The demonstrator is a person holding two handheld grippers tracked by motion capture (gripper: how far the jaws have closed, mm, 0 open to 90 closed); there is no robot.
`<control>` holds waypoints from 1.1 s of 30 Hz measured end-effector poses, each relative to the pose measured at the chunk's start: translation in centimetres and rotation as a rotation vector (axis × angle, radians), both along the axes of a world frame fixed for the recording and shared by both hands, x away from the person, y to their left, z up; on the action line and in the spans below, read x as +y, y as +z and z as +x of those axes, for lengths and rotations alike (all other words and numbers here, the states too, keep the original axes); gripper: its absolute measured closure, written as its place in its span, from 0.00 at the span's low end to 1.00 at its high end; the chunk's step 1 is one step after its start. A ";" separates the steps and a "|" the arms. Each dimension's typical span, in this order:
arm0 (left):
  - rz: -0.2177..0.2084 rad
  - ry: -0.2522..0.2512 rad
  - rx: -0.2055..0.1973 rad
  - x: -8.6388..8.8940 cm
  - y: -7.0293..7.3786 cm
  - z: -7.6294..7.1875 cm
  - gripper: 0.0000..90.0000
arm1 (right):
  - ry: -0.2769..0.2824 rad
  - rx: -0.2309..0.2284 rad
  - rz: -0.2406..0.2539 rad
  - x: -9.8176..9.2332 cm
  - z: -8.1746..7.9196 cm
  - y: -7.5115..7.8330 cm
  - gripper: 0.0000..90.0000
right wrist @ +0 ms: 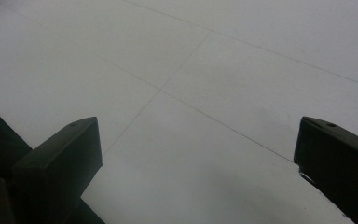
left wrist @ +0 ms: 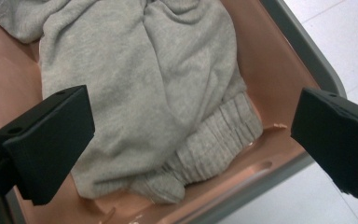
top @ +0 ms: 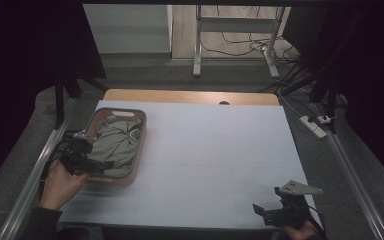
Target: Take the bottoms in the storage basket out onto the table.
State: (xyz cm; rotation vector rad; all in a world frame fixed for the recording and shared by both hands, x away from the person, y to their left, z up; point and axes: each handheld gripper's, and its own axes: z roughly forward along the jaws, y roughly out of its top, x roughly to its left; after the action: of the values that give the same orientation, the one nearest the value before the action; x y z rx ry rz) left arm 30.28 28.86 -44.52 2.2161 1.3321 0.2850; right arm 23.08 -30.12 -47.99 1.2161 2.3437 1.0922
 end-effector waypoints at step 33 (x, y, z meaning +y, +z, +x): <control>0.053 -0.028 0.059 -1.2 -1.1 5.5 0.00 | 0.004 0.002 -0.002 0.0 0.0 0.0 0.01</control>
State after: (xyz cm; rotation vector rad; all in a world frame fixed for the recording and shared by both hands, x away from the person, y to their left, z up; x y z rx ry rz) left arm 35.77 27.70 -45.63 2.3014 1.3383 0.2486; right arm 23.08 -30.09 -48.02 1.2125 2.3493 1.0898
